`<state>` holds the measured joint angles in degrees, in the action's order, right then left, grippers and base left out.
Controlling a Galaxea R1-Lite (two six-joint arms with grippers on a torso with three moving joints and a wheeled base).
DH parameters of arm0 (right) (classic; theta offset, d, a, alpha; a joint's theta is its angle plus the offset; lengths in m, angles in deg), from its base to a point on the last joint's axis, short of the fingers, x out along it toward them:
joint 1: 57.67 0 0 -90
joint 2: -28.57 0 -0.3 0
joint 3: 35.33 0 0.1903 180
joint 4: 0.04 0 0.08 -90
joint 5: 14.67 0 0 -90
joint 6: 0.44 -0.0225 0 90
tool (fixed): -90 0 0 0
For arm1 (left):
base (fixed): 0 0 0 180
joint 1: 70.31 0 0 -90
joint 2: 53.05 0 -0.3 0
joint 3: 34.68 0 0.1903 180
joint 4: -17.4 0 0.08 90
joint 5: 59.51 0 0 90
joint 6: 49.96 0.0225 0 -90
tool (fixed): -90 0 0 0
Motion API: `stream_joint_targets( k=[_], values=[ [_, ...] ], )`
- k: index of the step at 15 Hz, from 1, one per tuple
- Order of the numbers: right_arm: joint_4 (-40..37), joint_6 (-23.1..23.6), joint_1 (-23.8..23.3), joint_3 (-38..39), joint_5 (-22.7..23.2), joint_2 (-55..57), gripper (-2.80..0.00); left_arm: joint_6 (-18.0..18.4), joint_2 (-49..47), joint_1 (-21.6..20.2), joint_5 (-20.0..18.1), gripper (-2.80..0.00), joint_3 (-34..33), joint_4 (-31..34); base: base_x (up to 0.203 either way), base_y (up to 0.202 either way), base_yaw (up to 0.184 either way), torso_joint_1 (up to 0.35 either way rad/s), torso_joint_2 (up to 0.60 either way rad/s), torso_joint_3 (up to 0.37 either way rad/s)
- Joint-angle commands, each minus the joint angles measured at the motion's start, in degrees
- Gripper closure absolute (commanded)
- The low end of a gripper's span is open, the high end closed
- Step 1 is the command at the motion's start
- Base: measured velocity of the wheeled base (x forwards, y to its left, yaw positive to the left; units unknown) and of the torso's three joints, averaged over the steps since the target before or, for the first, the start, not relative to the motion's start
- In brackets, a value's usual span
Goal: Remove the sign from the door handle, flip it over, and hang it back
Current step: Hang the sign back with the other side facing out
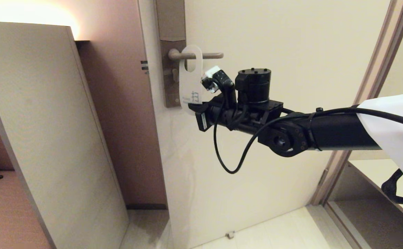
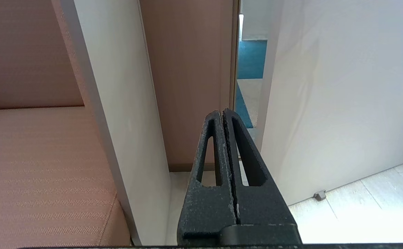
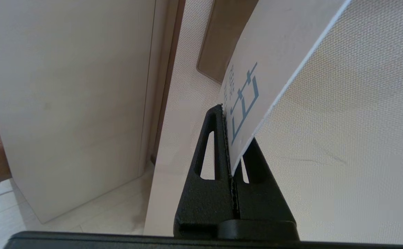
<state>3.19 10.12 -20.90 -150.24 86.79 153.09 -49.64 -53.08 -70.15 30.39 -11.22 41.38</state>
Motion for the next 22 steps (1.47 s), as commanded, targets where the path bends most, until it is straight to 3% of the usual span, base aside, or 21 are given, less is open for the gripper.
stream_joint_targets(
  k=[1,6,7,22],
  values=[
    [0.0,0.1,0.3,0.4,0.1,0.1,0.0,0.0,0.0,0.0,0.0,0.0,0.0,0.0,0.0,0.0,0.0,0.0,0.0,0.0],
    [0.0,0.2,0.7,0.6,0.1,-0.2,0.0,0.0,0.0,0.0,0.0,0.0,0.0,0.0,0.0,0.0,0.0,0.0,0.0,0.0],
    [0.0,0.1,0.7,0.6,0.1,-0.2,-2.8,0.0,0.0,-0.1,0.0,0.0,0.0,0.0,0.0,0.0,0.0,0.0,0.0,0.0],
    [0.0,-0.5,-0.2,6.1,0.7,-6.6,-2.8,0.0,0.0,-0.1,0.0,0.0,0.0,0.0,0.0,0.0,0.0,0.0,0.0,0.0]
  ],
)
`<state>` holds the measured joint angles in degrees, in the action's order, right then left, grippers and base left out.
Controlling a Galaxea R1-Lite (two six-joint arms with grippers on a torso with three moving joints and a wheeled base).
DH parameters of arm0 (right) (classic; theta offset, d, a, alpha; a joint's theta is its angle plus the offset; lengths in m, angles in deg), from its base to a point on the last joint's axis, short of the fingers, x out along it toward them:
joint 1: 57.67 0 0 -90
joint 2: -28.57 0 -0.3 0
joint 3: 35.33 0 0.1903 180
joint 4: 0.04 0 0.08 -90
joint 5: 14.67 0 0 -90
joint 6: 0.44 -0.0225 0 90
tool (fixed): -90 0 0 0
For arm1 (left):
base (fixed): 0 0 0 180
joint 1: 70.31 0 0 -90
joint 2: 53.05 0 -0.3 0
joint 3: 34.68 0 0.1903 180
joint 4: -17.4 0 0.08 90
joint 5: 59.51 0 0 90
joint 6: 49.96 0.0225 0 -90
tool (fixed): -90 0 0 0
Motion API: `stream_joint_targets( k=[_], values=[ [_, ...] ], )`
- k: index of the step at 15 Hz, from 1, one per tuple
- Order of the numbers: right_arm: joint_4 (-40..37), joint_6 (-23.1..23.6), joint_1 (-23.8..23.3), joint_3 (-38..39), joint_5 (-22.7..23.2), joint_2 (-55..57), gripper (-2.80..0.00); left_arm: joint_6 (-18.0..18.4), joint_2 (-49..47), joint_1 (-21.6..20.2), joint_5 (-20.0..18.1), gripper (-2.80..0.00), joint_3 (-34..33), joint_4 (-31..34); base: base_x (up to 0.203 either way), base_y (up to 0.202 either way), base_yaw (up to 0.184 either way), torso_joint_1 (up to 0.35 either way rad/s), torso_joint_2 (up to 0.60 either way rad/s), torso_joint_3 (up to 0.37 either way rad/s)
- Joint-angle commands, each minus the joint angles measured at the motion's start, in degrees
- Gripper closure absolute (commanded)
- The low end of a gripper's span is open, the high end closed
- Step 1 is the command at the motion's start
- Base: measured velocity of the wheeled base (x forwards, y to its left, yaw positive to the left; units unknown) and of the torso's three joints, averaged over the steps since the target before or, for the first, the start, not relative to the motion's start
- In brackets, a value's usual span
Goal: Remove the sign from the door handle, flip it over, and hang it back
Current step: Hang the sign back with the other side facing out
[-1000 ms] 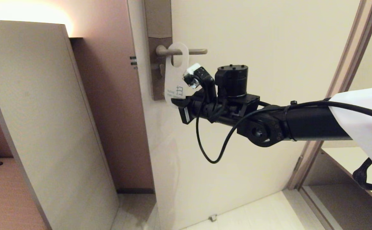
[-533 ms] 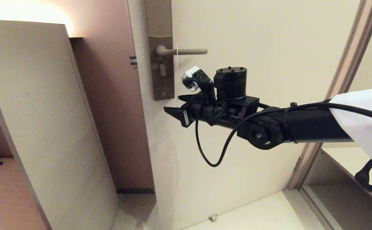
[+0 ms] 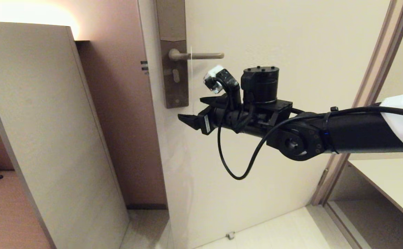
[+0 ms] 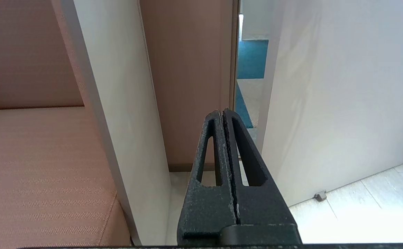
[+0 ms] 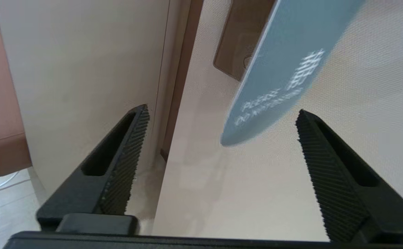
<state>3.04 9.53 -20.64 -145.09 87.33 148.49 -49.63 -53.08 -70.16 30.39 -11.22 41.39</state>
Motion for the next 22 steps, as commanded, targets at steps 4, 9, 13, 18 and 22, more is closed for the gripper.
stream_joint_targets(
  k=[4,9,13,18,22],
  values=[
    [0.3,0.0,-2.6,2.7,0.1,-4.4,-2.8,0.0,0.0,-0.1,0.0,0.0,0.0,0.0,0.0,0.0,0.0,0.0,0.0,0.0],
    [0.4,0.0,-3.1,4.4,0.1,-5.7,-2.8,0.0,0.0,0.0,0.0,0.0,0.0,0.0,0.0,0.0,0.0,0.0,0.0,0.0],
    [0.6,0.0,-3.1,5.2,0.1,-6.0,-2.8,0.0,0.0,-0.1,0.0,0.0,0.0,0.0,0.0,0.0,0.0,0.0,0.0,0.0],
    [1.7,0.0,-3.0,5.3,0.2,-5.8,0.0,0.0,0.0,-0.1,0.0,0.0,0.0,0.0,0.0,0.0,0.0,0.0,0.0,0.0],
    [2.1,0.0,-3.1,6.0,0.1,-5.2,0.0,0.0,0.0,0.0,0.0,0.0,0.0,0.0,0.0,0.0,0.0,0.0,0.0,0.0]
  ],
)
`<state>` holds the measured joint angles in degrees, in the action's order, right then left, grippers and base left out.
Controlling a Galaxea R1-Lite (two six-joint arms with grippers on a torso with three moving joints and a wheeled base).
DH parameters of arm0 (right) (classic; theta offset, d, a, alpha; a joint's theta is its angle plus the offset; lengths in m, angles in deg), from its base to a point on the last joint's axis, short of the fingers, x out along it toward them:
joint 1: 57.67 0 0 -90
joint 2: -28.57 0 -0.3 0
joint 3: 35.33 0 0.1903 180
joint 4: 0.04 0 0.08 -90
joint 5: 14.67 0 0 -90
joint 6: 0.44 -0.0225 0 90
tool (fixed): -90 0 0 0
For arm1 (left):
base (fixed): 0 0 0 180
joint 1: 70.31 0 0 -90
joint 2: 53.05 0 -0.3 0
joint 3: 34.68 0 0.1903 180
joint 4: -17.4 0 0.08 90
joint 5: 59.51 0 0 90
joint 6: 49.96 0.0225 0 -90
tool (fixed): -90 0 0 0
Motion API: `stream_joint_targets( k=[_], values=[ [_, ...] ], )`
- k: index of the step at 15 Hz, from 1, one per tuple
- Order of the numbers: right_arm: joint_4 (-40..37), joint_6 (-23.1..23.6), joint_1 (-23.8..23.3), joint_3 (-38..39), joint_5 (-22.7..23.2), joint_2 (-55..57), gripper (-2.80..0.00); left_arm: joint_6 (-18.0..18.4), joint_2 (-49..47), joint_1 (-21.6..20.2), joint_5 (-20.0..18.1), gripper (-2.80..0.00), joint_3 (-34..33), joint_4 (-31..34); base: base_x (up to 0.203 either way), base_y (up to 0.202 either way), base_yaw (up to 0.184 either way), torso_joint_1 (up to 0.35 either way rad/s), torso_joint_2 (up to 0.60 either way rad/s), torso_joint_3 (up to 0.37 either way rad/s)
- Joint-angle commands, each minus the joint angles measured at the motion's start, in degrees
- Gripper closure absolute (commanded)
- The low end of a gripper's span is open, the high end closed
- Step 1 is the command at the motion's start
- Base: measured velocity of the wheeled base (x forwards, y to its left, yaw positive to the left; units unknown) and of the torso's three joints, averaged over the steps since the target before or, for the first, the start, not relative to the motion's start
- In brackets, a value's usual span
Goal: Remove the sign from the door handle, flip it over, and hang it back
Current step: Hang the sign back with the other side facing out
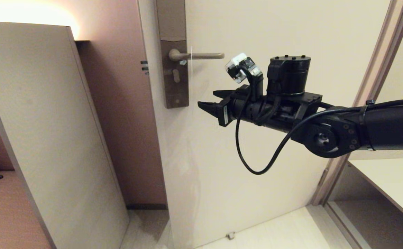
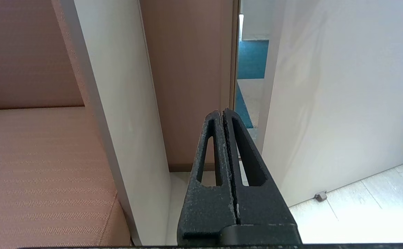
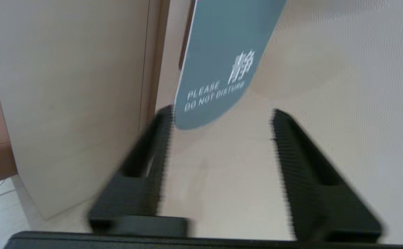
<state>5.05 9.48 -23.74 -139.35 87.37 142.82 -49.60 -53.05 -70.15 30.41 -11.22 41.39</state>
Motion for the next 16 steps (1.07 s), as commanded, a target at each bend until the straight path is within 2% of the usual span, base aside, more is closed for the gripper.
stream_joint_targets(
  k=[1,9,16],
  values=[
    [0.1,0.1,0.1,0.2,0.1,0.5,0.0,0.0,0.0,0.0,0.0,0.0,0.0,0.0,0.0,0.0,0.0,0.0,0.0,0.0],
    [0.4,0.0,0.0,0.4,0.0,2.0,0.0,0.0,0.0,0.0,0.0,0.0,0.0,0.0,0.0,0.0,0.0,0.0,0.0,0.0],
    [7.9,-1.7,0.1,-0.3,-0.1,5.3,0.0,0.0,0.0,0.0,0.0,0.0,0.0,0.0,0.0,0.0,0.0,0.0,0.0,0.0]
  ],
)
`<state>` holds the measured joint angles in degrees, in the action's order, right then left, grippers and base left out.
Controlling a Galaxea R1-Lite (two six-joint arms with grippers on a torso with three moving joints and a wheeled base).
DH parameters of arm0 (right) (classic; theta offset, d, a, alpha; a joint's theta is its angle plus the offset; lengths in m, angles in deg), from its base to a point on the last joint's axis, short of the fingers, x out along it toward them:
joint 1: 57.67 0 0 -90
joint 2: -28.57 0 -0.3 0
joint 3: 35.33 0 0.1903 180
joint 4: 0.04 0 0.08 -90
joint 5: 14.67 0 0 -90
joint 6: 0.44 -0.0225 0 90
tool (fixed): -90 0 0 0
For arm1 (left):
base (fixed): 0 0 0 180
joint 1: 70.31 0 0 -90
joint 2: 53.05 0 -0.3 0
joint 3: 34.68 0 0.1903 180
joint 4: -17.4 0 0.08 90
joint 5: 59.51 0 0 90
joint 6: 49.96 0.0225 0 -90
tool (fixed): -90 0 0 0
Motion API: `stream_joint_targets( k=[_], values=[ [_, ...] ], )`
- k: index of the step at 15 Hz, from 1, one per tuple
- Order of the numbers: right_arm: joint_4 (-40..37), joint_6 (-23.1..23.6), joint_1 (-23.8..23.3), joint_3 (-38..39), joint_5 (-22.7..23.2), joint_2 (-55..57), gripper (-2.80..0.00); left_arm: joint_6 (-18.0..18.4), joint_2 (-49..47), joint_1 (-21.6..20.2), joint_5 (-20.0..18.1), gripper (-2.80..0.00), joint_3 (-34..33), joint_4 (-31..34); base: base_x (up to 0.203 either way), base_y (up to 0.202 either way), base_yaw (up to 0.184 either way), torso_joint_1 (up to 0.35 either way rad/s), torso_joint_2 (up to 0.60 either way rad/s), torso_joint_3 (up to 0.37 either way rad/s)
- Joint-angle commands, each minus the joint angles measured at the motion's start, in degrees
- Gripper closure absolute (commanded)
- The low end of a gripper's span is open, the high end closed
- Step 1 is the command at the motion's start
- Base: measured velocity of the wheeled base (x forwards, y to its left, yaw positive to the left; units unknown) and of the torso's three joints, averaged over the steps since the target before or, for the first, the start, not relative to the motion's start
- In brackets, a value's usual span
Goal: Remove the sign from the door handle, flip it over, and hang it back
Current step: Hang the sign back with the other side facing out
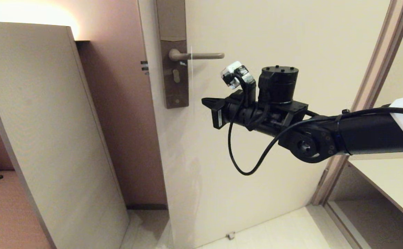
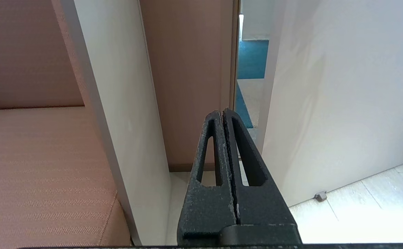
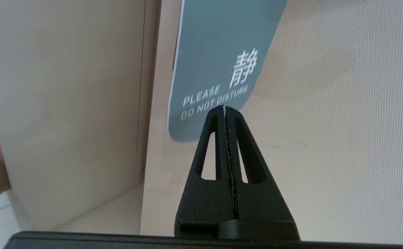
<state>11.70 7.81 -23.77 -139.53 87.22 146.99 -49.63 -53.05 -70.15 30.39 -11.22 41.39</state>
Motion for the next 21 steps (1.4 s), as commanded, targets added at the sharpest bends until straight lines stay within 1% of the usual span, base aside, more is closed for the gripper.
stream_joint_targets(
  k=[1,3,9,12,13,15,16,19,21],
  values=[
    [2.6,0.0,0.2,-0.5,0.1,1.7,0.0,0.0,0.0,0.0,0.0,0.0,0.0,0.0,0.0,0.0,0.0,0.0,0.0,0.0],
    [4.9,0.0,0.7,-2.2,0.1,2.8,0.0,0.0,0.0,0.0,0.0,0.0,0.0,0.0,0.0,0.0,0.0,0.0,0.0,0.0],
    [15.4,0.3,6.7,-4.4,-0.1,6.6,0.0,0.0,0.0,0.0,0.0,0.0,0.0,0.0,0.0,0.0,0.0,0.0,0.0,0.0],
    [18.7,0.3,8.6,-5.9,-0.4,8.5,0.0,0.0,0.0,0.0,0.0,0.0,0.0,0.0,0.0,0.0,0.0,0.0,0.0,0.0],
    [19.6,0.4,9.0,-6.9,-1.3,9.5,0.0,0.0,0.0,0.0,0.0,0.0,0.0,0.0,0.0,0.0,0.0,0.0,0.0,0.0],
    [21.8,0.3,9.6,-10.0,-5.3,11.4,0.0,0.0,0.0,0.0,0.0,0.0,0.0,0.0,0.0,0.0,0.0,0.0,0.0,0.0],
    [22.3,0.2,9.6,-10.2,-5.9,11.3,0.0,0.0,0.0,0.0,0.0,0.0,0.0,0.0,0.0,0.0,0.0,0.0,0.0,0.0],
    [21.8,0.0,9.5,-8.8,-5.6,9.5,0.0,0.0,0.0,-0.1,0.0,0.0,0.0,0.0,0.0,0.0,0.0,0.0,0.0,0.0],
    [20.2,-0.1,9.4,-6.4,-5.3,6.7,0.0,0.0,0.0,-0.1,0.0,0.0,0.0,0.0,0.0,0.0,0.0,0.0,0.0,0.0]
  ],
)
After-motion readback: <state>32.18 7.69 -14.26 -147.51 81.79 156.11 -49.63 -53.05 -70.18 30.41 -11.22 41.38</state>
